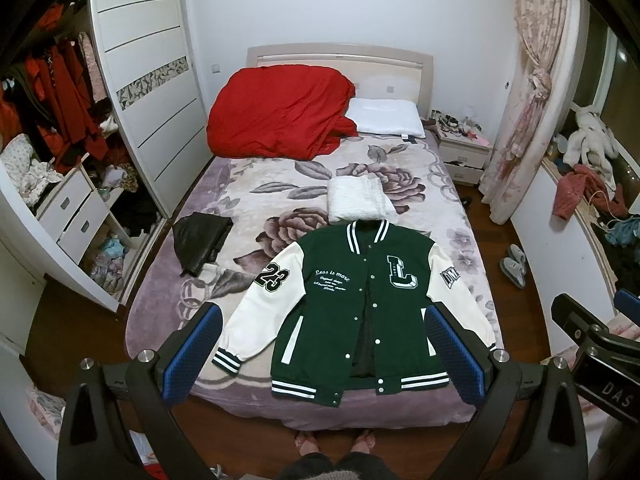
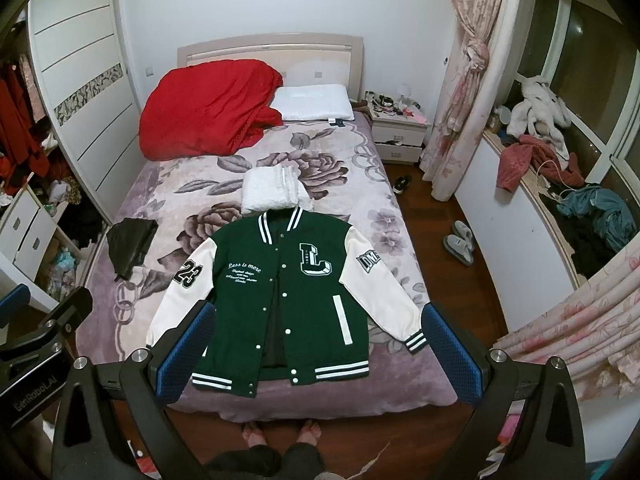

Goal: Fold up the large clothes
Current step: 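Grasp the striped cuffs of both white sleeves with both grippers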

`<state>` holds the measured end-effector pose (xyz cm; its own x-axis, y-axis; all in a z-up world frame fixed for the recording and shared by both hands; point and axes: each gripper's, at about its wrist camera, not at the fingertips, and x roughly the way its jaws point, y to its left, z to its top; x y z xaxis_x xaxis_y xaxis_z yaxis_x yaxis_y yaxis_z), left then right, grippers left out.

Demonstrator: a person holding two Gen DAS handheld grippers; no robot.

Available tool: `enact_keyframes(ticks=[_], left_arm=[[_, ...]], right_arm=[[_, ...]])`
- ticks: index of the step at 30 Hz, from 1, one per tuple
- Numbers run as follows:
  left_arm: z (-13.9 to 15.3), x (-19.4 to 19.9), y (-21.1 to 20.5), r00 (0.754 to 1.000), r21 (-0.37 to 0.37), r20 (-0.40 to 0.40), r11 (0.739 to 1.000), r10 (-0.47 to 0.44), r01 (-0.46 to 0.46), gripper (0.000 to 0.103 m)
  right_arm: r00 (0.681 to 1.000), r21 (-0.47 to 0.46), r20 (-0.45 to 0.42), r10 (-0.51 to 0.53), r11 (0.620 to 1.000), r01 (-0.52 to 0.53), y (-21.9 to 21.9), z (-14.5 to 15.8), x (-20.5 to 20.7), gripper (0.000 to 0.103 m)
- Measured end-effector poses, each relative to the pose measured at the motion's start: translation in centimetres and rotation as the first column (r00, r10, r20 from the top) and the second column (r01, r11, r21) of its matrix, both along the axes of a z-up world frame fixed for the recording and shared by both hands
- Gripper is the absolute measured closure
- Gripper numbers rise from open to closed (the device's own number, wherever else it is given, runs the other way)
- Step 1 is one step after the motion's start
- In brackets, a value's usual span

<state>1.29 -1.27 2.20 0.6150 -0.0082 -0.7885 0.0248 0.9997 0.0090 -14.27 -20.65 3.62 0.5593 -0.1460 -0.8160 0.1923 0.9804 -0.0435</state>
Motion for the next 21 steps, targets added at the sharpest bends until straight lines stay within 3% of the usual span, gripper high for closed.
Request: enact_keyframes(ticks=[6,10,15,18,21], left_arm=[[0.0,0.4,-0.5,1.000,-0.004,-0.003,1.000,-0.003,0.003,0.000],[-0.4,0.9,-0.9,1.000,-0.011,-0.008,1.000,-0.003,0.003,0.000],[-3.6,2.9,-0.8,0.999,0.020,0.033,1.000,0.017,-0.018,0.000],[-6.9,5.3,-1.1,0.997,0.077,0.064,0.996,0.034,-0.039,0.000],[-11.7,8.4,-2.0,0.998,0.138,0.043,0.989,0.044,-0.050,0.000]], right_arm=[[1.000,0.003,0.000,-0.001,1.000,0.001,-0.1,-0.5,-0.4,0.000],[1.000,0.005,-0.009,-0.005,1.000,0.005,-0.2,0.9,0.6,0.000],[0.999,0.024,-0.030,-0.024,0.999,0.025,-0.3,1.3,2.3,0.000],[0.998,0.097,-0.029,-0.058,0.993,0.061,-2.0,-2.0,4.1,0.000],[0.981,0.159,-0.085,-0.173,0.970,0.185,-5.9,-8.1,6.1,0.000]])
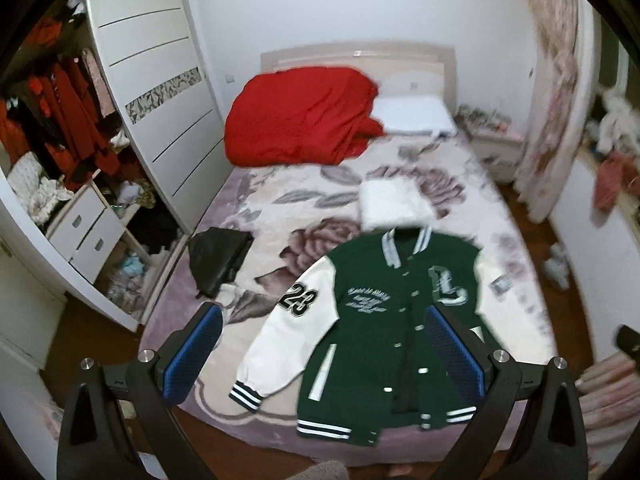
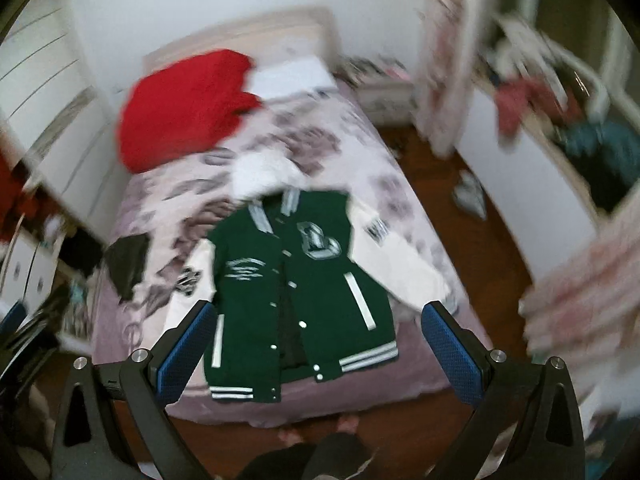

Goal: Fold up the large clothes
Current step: 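Grasp the striped cuffs of both white sleeves with both grippers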

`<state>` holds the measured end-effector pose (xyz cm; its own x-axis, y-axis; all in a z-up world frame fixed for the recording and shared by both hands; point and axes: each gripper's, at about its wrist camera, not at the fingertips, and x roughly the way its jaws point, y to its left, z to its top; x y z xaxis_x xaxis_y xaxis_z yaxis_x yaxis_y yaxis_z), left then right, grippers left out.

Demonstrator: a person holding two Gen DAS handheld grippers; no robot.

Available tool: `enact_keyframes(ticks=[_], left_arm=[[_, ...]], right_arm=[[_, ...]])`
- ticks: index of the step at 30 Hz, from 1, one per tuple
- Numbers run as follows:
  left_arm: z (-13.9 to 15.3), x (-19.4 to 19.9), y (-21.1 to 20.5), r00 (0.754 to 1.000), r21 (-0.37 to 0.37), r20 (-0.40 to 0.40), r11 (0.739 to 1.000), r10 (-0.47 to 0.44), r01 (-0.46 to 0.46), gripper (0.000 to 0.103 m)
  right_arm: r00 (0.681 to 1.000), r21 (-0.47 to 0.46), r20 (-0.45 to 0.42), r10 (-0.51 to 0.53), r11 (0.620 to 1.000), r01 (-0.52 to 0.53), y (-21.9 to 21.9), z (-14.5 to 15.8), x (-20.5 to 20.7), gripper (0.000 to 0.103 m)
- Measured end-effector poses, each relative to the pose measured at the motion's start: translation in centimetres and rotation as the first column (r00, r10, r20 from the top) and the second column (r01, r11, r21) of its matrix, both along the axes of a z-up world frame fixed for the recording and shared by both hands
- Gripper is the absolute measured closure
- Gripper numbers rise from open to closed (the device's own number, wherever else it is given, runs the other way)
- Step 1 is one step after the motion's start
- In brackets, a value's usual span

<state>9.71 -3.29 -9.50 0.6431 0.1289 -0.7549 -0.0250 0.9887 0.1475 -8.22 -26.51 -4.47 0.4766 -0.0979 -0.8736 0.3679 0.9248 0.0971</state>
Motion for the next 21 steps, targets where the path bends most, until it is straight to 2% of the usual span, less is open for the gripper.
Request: enact_keyframes(ticks=[3,6,9,10,12,14,15,16,18,19,21], left_arm=[[-6.4,3.6,-1.7,0.996,0.029,-0.086,0.999,0.016,-0.014,0.000],[-12.0,5.1,-2.1,0.988,0.068,-0.150,0.997,0.032,-0.022,0.000],[-18.4,6.9,-4.1,0.976,0.114,-0.209,0.993,0.064,-0.040,0.000],[-20.0,7.0,-4.5,0.971,0.133,-0.225,0.990,0.078,-0.049,0.000],[-24.6,7.7,-5.7,0.957,0.140,-0.271,0.988,0.102,-0.066,0.000],[-28.8,8.1,-6.6,0.941,0.153,-0.319,0.986,0.115,-0.068,0.000],[-30.7,8.3,-7.2,0.933,0.157,-0.340,0.985,0.115,-0.064,0.000],[-33.3,8.6,-8.2,0.921,0.168,-0.372,0.984,0.116,-0.056,0.000],[-36.6,9.1,-9.3,0.902,0.185,-0.416,0.982,0.119,-0.044,0.000],[-38.2,9.4,-10.2,0.891,0.195,-0.438,0.980,0.121,-0.037,0.000],[-40.4,10.2,-12.2,0.880,0.196,-0.461,0.980,0.112,-0.022,0.000]], right_arm=[[0.987,0.015,-0.090,-0.133,0.991,0.135,-5.3,-8.0,1.2,0.000],[0.953,0.020,-0.178,-0.246,0.967,0.253,-11.3,-16.4,2.6,0.000],[0.890,0.065,-0.253,-0.379,0.912,0.406,-17.9,-26.0,2.6,0.003],[0.862,0.103,-0.270,-0.429,0.877,0.469,-20.6,-30.1,2.0,0.003],[0.803,0.176,-0.315,-0.506,0.800,0.573,-24.5,-36.8,0.8,0.003],[0.732,0.272,-0.356,-0.581,0.685,0.676,-28.3,-44.2,-1.3,0.003],[0.692,0.332,-0.384,-0.611,0.608,0.721,-30.0,-48.6,-2.4,0.003],[0.669,0.375,-0.395,-0.630,0.554,0.743,-31.2,-51.8,-3.4,0.003],[0.629,0.468,-0.405,-0.663,0.440,0.766,-32.5,-57.5,-4.8,0.006],[0.607,0.538,-0.394,-0.690,0.362,0.761,-32.9,-60.4,-5.4,0.006],[0.554,0.640,-0.348,-0.756,0.240,0.730,-33.5,-64.5,-6.2,0.006]])
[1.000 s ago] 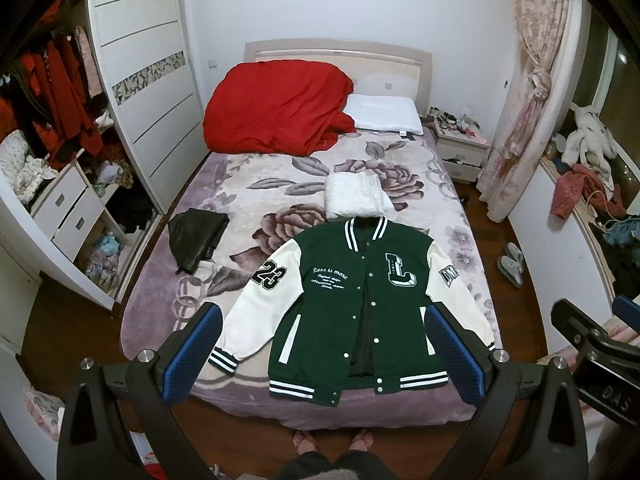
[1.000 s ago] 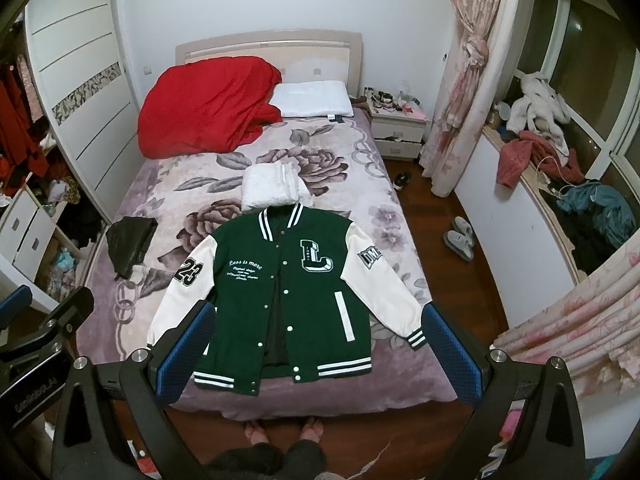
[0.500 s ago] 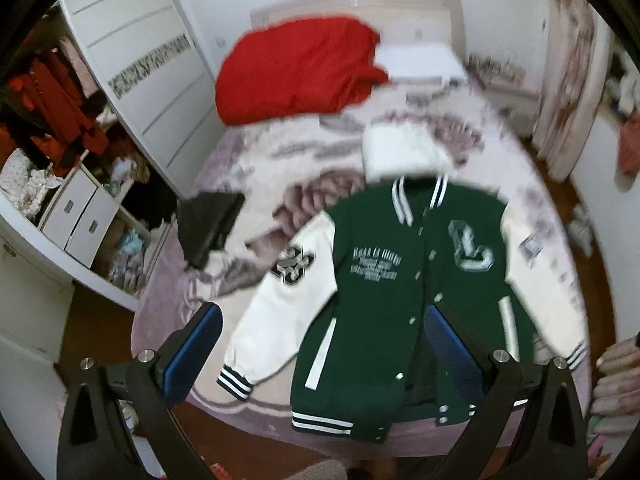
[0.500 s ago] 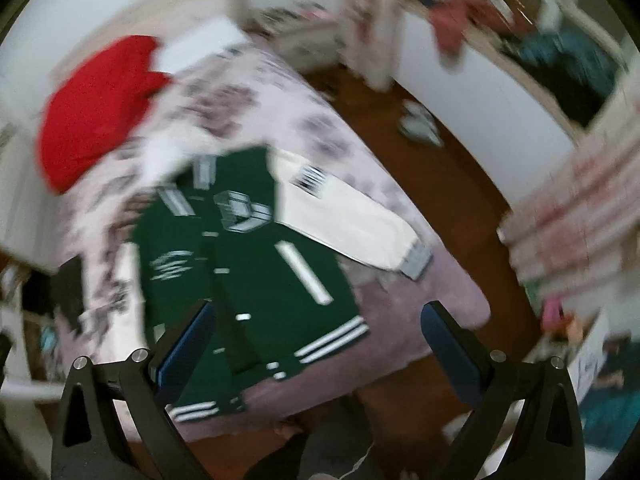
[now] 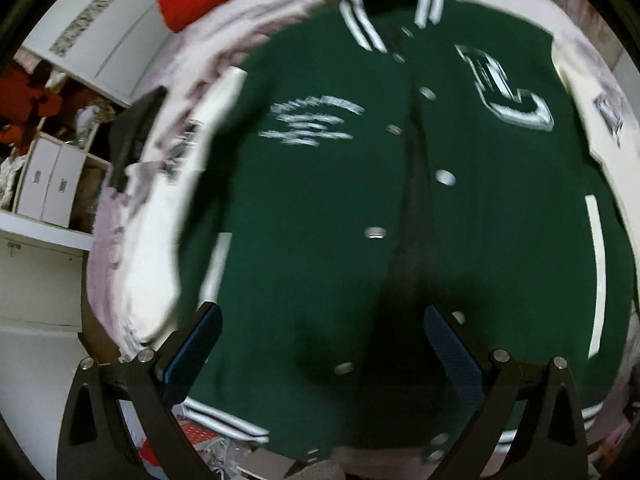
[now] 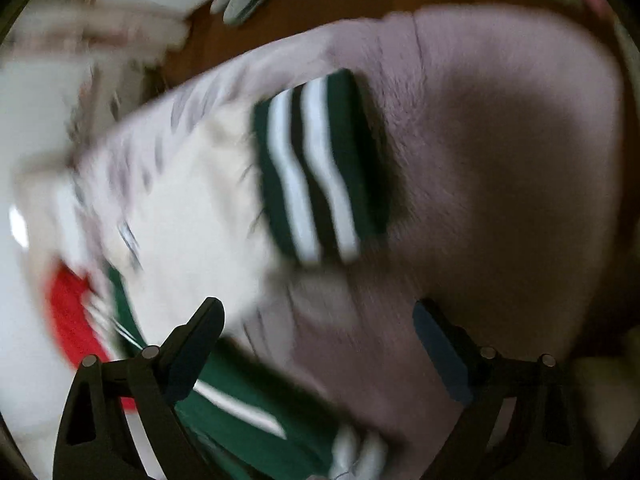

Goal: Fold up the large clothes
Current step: 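Grasp the striped cuffs of both white sleeves with both grippers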

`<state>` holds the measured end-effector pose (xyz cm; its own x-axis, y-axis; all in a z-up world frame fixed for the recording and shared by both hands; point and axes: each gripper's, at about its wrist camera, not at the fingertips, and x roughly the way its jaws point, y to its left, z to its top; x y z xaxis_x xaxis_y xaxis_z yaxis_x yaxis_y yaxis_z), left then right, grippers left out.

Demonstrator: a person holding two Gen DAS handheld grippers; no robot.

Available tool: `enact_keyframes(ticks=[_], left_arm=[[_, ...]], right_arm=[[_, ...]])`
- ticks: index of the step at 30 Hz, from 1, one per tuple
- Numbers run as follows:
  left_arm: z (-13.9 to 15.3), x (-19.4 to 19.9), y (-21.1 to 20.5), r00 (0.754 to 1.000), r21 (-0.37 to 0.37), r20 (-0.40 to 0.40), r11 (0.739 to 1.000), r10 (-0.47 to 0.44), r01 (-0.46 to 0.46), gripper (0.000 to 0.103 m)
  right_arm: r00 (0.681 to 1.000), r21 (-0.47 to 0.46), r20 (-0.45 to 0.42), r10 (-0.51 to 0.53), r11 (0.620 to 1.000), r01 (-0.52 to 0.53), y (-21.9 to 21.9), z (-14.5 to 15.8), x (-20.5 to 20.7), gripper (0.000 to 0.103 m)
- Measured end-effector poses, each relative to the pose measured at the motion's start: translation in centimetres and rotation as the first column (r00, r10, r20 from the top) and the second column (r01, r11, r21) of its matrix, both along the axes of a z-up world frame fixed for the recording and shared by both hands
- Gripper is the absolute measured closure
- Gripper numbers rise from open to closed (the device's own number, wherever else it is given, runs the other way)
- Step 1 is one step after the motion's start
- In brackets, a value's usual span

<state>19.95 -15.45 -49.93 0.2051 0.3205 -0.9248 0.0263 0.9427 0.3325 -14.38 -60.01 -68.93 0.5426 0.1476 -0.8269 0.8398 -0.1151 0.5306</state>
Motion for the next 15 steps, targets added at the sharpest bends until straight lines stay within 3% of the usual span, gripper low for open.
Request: enact_keyframes(ticks=[2,4,5,6,8,11,15], left_arm=[[-0.7,0.9,-2.1,1.000,-0.005,0.013,1.000,-0.026,0.026,0.000],[-0.9,1.9,-4.5,0.997,-0.007,0.033,0.998,-0.066,0.066,0.000],[-0.8,2.5,-6.0,0.995,-0.012,0.047,0.996,-0.086,0.086,0.000],[-0.8,3.1,-7.0,0.994,-0.019,0.054,0.995,-0.098,0.099,0.000],[-0.9,4.7,-9.3,0.991,-0.046,0.063,0.991,-0.119,0.122,0.000],[-1.1,7.6,-12.9,0.987,-0.106,0.069,0.982,-0.147,0.154,0.000],[-2.7,12.7,-18.5,0.971,-0.168,0.068,0.957,-0.229,0.237,0.000]], right_arm=[[0.993,-0.022,0.086,-0.085,0.996,0.087,-0.3,-1.8,0.2,0.006],[0.985,-0.046,0.118,-0.126,0.990,0.132,-0.1,-2.4,0.8,0.007],[0.978,-0.060,0.155,-0.140,0.987,0.151,0.0,-2.6,1.4,0.015],[0.976,-0.070,0.168,-0.138,0.986,0.152,0.1,-2.8,2.1,0.042],[0.977,-0.088,0.191,-0.096,0.990,0.114,-0.2,-3.2,3.9,0.082],[0.986,-0.154,0.155,-0.062,0.984,0.086,-1.8,-2.7,5.4,0.085],[0.989,-0.235,0.147,-0.020,0.971,0.055,-7.0,-0.8,7.8,0.087]])
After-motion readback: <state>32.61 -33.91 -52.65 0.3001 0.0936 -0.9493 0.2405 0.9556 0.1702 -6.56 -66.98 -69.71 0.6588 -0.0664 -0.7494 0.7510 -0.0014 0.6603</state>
